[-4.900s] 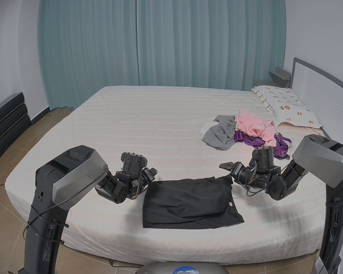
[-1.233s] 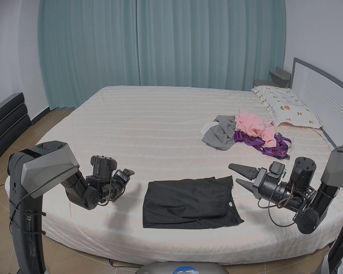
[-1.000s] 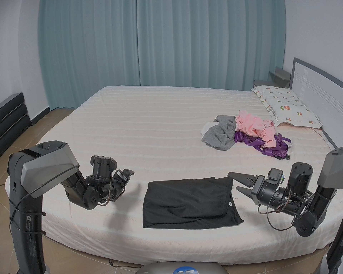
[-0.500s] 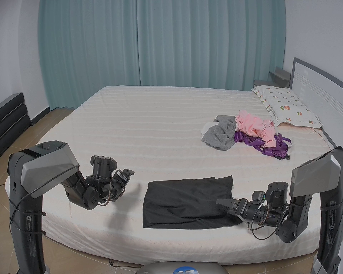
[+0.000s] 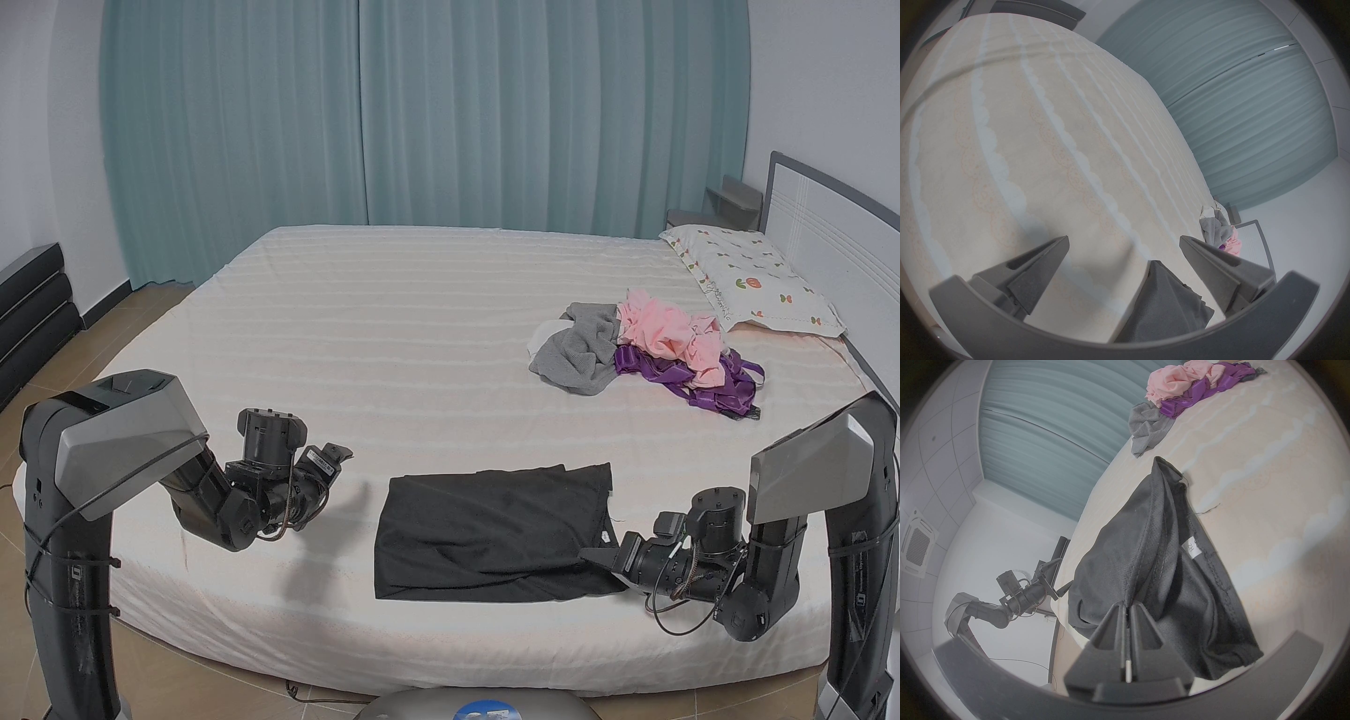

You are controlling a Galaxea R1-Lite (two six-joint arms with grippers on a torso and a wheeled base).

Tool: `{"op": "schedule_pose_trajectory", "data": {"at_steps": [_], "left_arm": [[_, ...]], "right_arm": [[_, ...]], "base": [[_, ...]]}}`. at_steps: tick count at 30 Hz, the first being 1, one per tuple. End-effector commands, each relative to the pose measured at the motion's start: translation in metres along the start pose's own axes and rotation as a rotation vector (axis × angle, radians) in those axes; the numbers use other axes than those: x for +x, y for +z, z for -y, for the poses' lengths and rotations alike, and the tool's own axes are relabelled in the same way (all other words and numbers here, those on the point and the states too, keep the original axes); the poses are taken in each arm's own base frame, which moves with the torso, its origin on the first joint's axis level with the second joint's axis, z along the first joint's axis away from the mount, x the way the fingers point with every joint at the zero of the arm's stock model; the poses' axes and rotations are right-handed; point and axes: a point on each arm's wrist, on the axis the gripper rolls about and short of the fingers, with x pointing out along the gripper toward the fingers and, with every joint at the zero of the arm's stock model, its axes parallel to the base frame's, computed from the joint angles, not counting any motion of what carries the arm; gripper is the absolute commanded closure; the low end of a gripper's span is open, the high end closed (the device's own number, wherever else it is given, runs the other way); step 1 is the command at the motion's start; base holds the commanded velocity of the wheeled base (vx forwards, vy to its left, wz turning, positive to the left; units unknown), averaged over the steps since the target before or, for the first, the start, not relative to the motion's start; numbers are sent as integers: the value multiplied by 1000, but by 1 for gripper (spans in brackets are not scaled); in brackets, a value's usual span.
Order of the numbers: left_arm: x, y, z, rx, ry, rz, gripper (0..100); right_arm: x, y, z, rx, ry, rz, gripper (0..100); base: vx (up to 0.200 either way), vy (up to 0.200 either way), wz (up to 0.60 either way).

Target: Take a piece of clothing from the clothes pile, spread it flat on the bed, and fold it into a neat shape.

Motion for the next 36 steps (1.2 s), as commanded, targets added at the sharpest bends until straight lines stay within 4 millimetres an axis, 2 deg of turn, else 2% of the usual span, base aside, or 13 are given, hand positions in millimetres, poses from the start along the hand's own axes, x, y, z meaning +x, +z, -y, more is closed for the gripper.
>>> {"op": "schedule_pose_trajectory", "data": {"at_steps": [1, 5, 11, 16, 20, 21, 22, 25, 28, 32, 36], "left_arm": [[0, 0, 0, 0, 0, 0, 0], [0, 0, 0, 0, 2, -1, 0], [0, 0, 1, 2, -2, 2, 0], [-2, -5, 13, 26, -32, -2, 0], [-1, -13, 39, 96, -75, -21, 0], [-1, -13, 39, 96, -75, -21, 0], [2, -22, 47, 140, -65, -50, 0], [6, -38, 65, 175, -89, -83, 0], [14, -54, 72, 199, -102, -111, 0], [31, -69, 70, 237, -89, -126, 0], [39, -72, 66, 248, -79, -121, 0]], "right_arm": [[-7, 2, -5, -11, 10, 11, 100], [-21, 8, -13, -21, 18, 40, 100], [-28, 6, -12, -38, 6, 35, 100], [-34, 5, -2, -82, -37, 28, 100], [-31, 0, 6, -93, -60, 6, 100], [-31, 0, 6, -93, -60, 6, 100], [-28, -1, 11, -91, -70, -1, 0], [-22, -1, 15, -90, -73, -4, 0], [-19, 4, 12, -100, -54, 17, 0], [-15, 21, 8, -114, -24, 81, 0], [-9, 37, 3, -120, -25, 120, 0]], "base": [[0, 0, 0], [0, 0, 0], [0, 0, 0], [0, 0, 0], [0, 0, 0], [0, 0, 0], [0, 0, 0], [0, 0, 0], [0, 0, 0], [0, 0, 0], [0, 0, 0]]}}
